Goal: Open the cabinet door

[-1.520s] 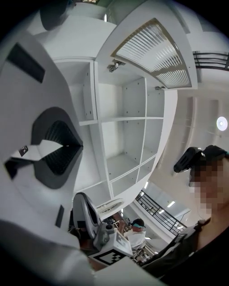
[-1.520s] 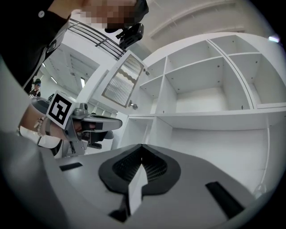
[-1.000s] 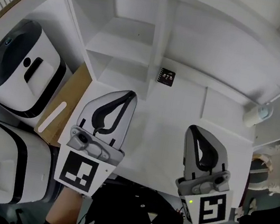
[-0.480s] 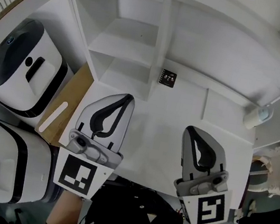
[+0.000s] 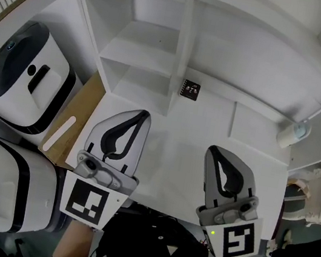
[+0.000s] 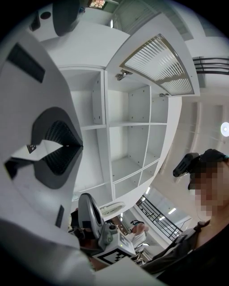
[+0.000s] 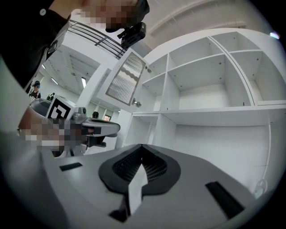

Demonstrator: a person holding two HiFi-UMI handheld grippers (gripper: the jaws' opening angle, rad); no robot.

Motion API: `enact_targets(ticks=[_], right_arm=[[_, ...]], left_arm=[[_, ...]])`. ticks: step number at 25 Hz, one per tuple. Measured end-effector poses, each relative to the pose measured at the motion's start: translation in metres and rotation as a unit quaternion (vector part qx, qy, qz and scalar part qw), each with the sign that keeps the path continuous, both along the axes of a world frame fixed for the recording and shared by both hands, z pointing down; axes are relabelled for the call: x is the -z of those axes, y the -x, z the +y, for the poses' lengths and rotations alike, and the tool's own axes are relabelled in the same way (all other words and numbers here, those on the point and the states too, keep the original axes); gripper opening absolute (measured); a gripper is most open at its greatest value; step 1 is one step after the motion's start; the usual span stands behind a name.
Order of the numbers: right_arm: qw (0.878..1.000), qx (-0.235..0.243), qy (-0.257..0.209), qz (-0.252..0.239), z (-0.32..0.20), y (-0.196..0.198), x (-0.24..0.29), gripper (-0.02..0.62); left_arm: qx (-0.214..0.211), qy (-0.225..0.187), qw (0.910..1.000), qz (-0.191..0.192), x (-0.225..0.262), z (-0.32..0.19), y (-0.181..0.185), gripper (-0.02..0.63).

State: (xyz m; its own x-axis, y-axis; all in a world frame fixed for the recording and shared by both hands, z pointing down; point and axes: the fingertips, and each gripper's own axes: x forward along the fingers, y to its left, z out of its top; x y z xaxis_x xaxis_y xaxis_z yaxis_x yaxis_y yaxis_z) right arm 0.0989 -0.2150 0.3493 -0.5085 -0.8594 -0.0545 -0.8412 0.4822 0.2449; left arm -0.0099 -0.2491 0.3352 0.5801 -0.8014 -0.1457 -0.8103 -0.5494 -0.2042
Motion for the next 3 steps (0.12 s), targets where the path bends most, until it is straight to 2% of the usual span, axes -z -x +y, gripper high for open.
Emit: enact_targets(ticks=[3], right_arm=[[1.0, 0.001, 0.0, 0.002, 0.0012, 0.0005, -0.0001, 0.002]], left_arm=[[0.002, -0.001, 1.0, 0.002, 0.0009, 0.0008, 0.0016, -0.002]])
